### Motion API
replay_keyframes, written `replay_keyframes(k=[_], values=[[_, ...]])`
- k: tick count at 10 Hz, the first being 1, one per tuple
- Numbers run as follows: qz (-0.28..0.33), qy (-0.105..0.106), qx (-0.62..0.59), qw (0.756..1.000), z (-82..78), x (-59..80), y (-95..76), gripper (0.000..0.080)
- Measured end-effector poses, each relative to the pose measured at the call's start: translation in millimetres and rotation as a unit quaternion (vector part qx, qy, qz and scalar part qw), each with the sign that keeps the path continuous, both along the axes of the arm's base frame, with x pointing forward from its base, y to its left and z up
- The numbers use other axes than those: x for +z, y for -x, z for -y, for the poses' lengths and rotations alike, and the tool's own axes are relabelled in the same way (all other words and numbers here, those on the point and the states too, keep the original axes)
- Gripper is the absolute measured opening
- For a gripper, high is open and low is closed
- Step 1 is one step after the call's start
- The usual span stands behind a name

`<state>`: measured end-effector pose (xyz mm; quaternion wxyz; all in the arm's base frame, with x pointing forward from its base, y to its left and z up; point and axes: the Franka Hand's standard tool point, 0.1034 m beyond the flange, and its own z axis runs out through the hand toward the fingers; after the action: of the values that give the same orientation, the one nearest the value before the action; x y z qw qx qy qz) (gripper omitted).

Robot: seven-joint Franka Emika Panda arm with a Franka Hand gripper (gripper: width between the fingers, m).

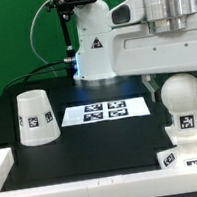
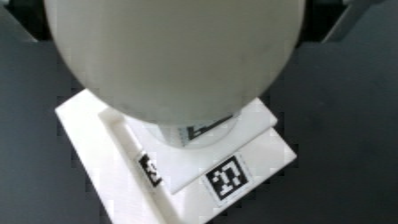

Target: Assemble lamp

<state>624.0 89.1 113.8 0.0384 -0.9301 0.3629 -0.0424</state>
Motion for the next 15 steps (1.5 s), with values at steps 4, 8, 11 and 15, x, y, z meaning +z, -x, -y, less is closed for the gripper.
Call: replay_keyframes(k=[4, 8, 11, 15], values=[[-0.027, -0.047, -0.274, 0.960, -3.8, -1.2, 3.2, 0.0576], [-0.041, -0.095, -0.456, 0.884, -6.3, -1.3, 2.1, 0.0576], [-0.036, -0.089, -0.398, 0.912, -5.0, -1.7, 2.1, 0.0576], [-0.033, -0.071, -0.159, 0.984, -4.1, -0.9, 4.1, 0.0698]])
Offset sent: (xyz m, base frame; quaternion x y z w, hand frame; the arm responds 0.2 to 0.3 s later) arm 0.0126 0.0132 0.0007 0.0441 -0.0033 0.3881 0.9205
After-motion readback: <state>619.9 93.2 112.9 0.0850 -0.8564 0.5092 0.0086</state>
